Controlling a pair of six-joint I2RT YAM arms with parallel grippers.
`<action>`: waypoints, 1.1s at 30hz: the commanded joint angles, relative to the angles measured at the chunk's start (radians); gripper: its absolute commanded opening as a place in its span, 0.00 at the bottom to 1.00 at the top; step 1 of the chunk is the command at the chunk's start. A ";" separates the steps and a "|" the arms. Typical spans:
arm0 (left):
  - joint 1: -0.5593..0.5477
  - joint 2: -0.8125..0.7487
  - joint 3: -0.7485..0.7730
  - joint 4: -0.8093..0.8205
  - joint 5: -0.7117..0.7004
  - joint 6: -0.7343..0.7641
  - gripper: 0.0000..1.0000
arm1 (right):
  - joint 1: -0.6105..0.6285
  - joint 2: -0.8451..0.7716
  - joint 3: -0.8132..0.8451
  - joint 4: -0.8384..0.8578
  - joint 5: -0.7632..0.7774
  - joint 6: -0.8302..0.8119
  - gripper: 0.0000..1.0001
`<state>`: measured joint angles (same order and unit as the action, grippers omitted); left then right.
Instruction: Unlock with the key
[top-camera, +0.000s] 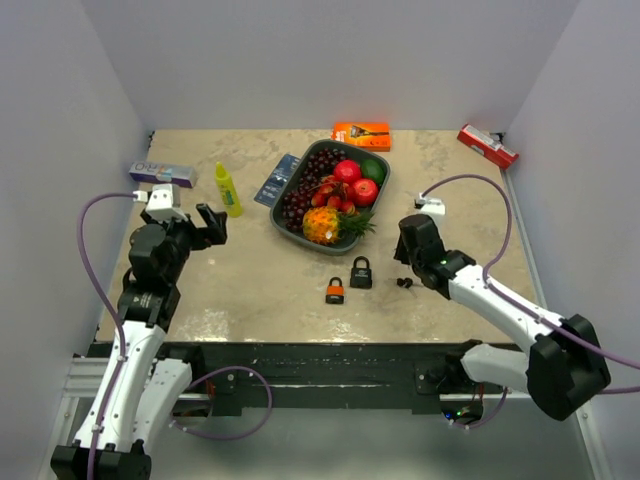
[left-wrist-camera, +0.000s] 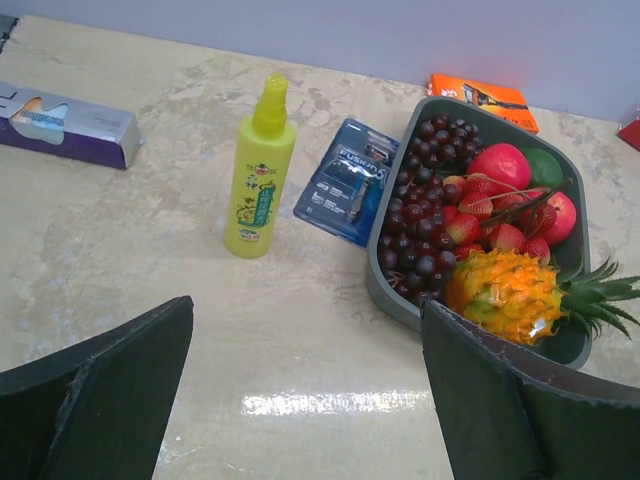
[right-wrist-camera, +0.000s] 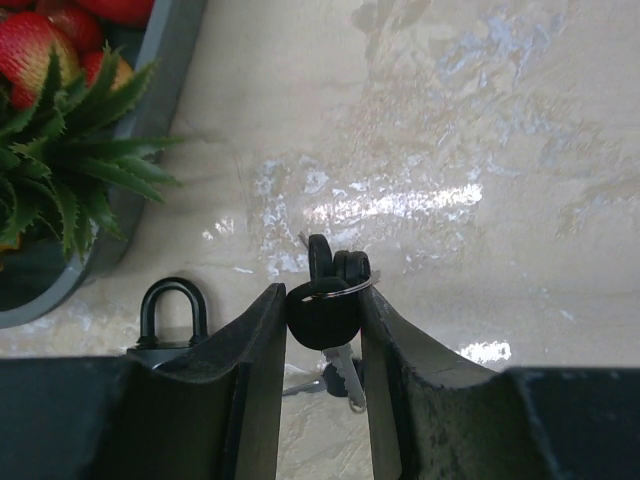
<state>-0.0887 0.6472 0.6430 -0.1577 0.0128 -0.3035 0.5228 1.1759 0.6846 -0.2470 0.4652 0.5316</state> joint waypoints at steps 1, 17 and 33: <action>-0.006 0.009 -0.003 0.052 0.061 0.017 0.99 | 0.003 -0.056 0.036 0.031 0.044 -0.067 0.12; -0.019 0.034 -0.104 0.438 0.754 -0.037 0.96 | 0.003 -0.173 0.151 0.164 -0.828 -0.222 0.09; -0.151 0.086 -0.226 0.892 0.882 -0.286 0.91 | 0.106 -0.099 0.233 0.423 -1.050 0.067 0.09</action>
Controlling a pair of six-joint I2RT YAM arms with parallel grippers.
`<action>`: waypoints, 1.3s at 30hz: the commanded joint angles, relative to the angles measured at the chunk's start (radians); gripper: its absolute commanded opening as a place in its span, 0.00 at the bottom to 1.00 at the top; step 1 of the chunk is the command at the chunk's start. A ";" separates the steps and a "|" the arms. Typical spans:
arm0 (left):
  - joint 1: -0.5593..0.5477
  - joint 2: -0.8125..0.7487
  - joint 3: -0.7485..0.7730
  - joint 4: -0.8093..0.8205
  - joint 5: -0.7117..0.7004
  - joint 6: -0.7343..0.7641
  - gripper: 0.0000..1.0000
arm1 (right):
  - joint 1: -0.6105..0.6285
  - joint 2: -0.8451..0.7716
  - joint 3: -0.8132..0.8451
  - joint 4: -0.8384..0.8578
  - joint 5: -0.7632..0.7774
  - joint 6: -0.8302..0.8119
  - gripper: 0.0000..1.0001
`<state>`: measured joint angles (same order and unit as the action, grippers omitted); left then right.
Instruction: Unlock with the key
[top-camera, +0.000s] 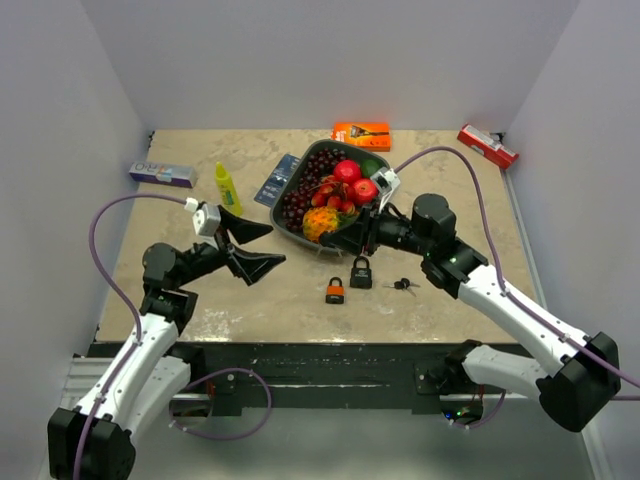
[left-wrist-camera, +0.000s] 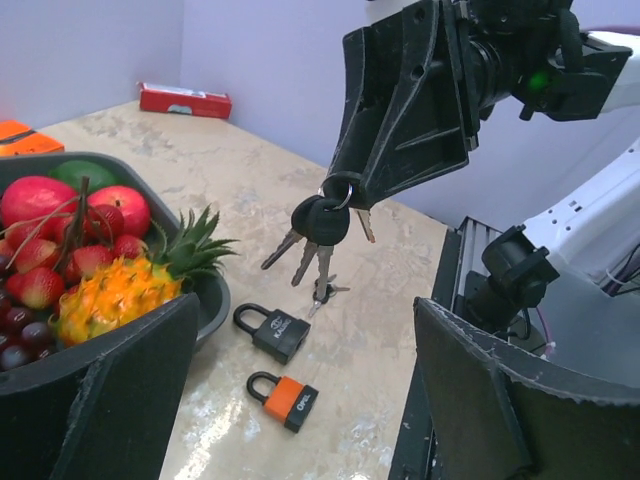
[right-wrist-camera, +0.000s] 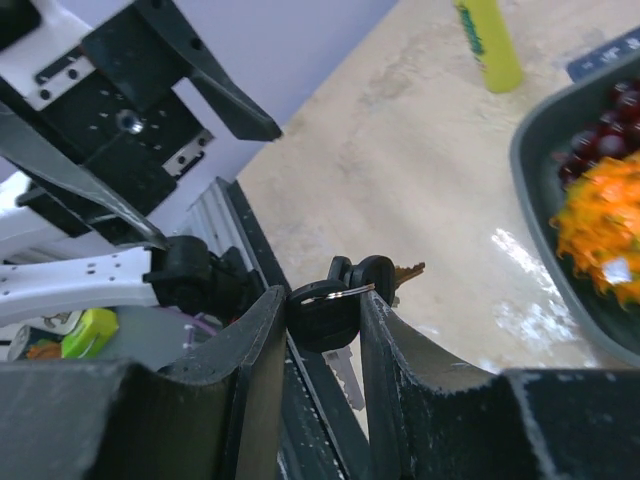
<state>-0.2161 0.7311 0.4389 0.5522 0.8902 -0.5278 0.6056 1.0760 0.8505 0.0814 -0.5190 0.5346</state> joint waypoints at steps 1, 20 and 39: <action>-0.031 0.011 -0.022 0.180 -0.026 -0.058 0.91 | 0.026 0.001 0.070 0.100 -0.068 0.068 0.09; -0.293 0.243 0.153 -0.034 -0.145 0.161 0.75 | 0.036 -0.001 0.070 0.100 -0.072 0.068 0.09; -0.367 0.320 0.190 -0.060 -0.146 0.181 0.40 | 0.037 -0.010 0.071 0.029 -0.009 0.048 0.07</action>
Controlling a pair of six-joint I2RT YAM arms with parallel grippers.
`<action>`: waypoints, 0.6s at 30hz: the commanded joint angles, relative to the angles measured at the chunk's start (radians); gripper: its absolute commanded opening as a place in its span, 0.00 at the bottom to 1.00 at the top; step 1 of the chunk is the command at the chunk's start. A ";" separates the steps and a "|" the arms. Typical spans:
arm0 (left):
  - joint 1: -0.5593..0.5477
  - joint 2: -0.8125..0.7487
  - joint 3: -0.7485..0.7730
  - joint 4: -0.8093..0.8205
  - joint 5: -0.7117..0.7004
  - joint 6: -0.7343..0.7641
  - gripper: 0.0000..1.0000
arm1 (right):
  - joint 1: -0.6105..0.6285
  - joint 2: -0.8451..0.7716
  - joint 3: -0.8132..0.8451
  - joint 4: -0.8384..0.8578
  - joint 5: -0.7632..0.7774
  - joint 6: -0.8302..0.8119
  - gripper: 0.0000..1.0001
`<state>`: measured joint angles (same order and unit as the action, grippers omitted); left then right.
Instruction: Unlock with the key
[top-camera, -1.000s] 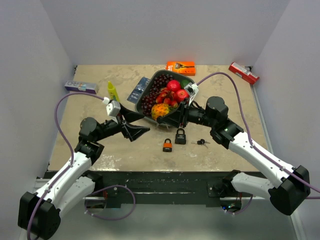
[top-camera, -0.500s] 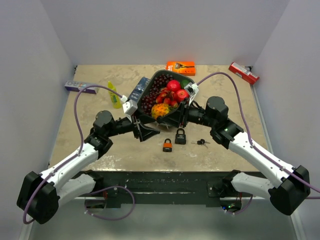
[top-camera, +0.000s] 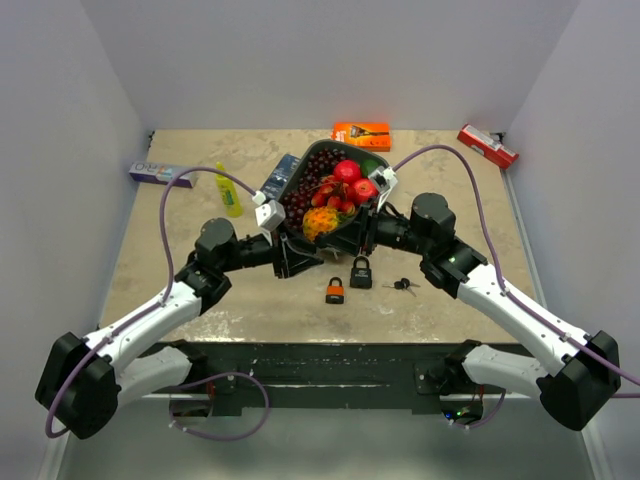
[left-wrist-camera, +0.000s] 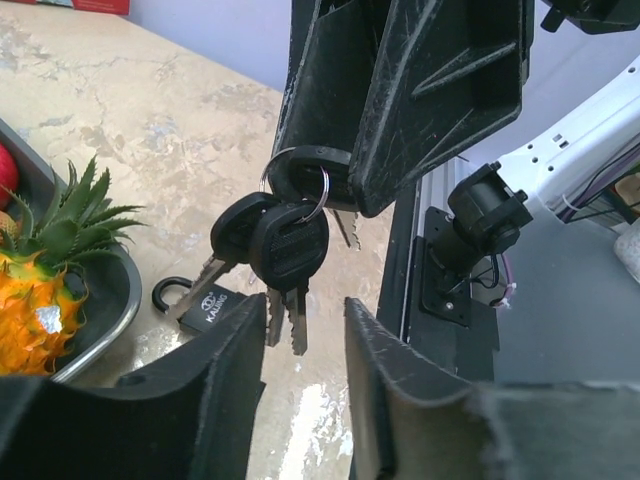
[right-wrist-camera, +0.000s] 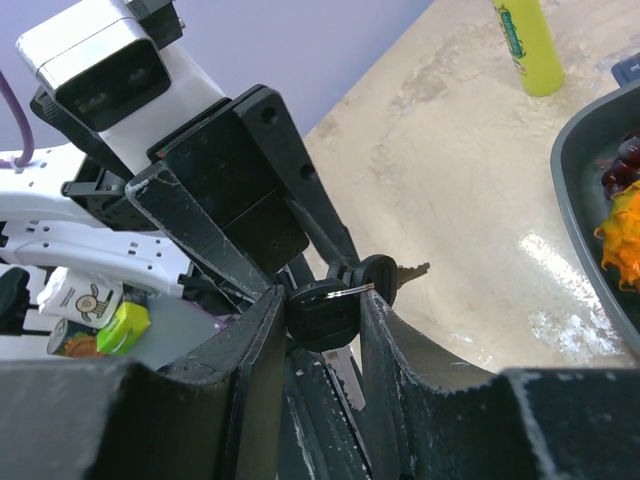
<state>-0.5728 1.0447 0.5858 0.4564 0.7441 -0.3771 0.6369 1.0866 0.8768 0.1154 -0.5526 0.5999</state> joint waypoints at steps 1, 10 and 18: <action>-0.010 0.009 0.043 0.034 0.001 0.030 0.36 | 0.004 -0.019 0.045 -0.008 0.029 -0.015 0.07; -0.015 0.032 0.046 0.041 0.000 0.017 0.16 | 0.004 -0.014 0.045 -0.008 0.036 -0.008 0.06; -0.016 0.015 0.055 -0.016 -0.034 0.049 0.00 | 0.004 -0.017 0.041 -0.029 0.071 -0.025 0.06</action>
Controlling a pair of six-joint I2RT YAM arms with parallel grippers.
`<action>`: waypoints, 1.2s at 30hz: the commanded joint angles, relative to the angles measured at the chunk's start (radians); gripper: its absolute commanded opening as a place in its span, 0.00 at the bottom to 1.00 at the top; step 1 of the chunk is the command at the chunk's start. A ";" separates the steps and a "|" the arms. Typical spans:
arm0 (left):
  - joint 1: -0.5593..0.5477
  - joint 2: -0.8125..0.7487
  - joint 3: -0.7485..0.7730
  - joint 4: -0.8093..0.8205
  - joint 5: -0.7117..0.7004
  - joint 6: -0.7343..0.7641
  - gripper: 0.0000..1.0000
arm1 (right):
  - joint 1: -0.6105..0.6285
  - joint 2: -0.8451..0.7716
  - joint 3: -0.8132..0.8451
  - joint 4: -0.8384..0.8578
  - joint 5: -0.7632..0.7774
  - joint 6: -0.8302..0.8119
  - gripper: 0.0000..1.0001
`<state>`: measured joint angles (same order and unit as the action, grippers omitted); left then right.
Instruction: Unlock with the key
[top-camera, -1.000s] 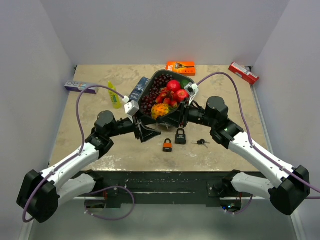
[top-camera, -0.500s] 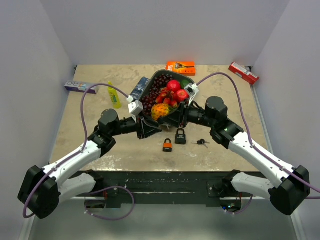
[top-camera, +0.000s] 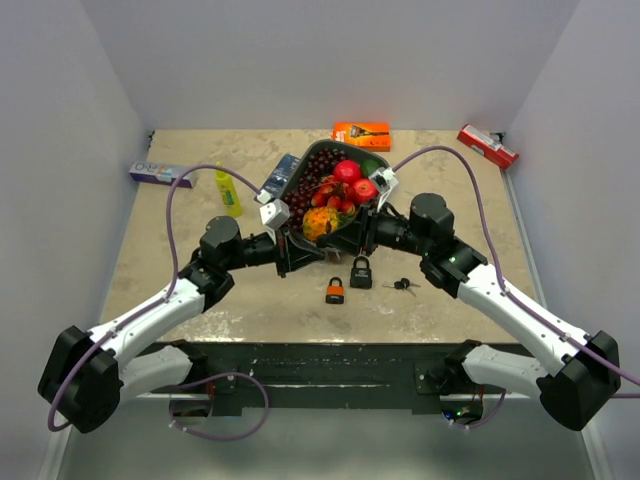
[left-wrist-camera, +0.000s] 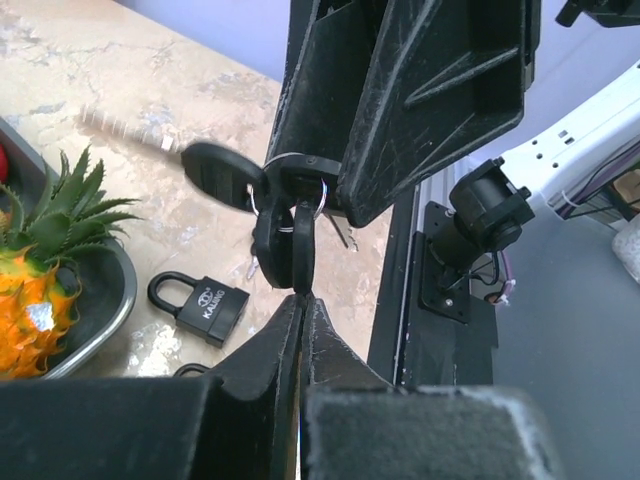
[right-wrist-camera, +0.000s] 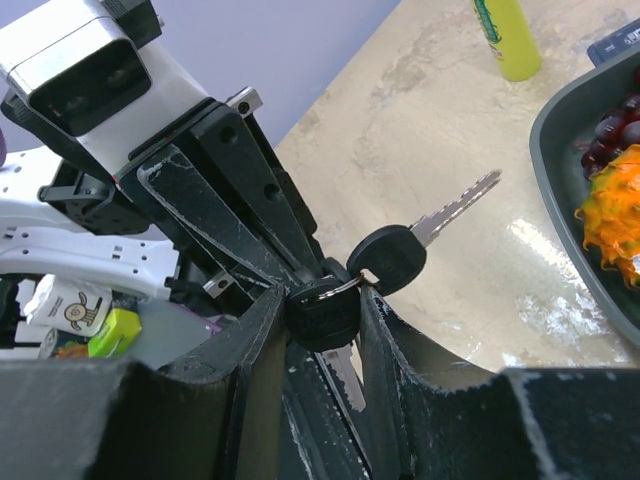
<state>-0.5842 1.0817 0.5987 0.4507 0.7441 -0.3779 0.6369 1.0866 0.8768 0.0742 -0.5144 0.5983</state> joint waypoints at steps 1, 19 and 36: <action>-0.005 -0.029 0.046 -0.026 -0.041 0.062 0.00 | 0.006 -0.019 0.040 -0.010 0.043 -0.035 0.06; -0.045 -0.118 0.151 -0.518 -0.318 0.549 0.00 | 0.006 -0.067 0.013 -0.136 0.168 -0.121 0.57; -0.063 -0.034 0.251 -0.707 0.021 0.554 0.00 | 0.049 -0.031 -0.064 -0.028 -0.070 -0.339 0.54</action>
<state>-0.6422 1.0199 0.7837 -0.2169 0.6487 0.1757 0.6594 1.0431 0.8112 -0.0128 -0.5484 0.3183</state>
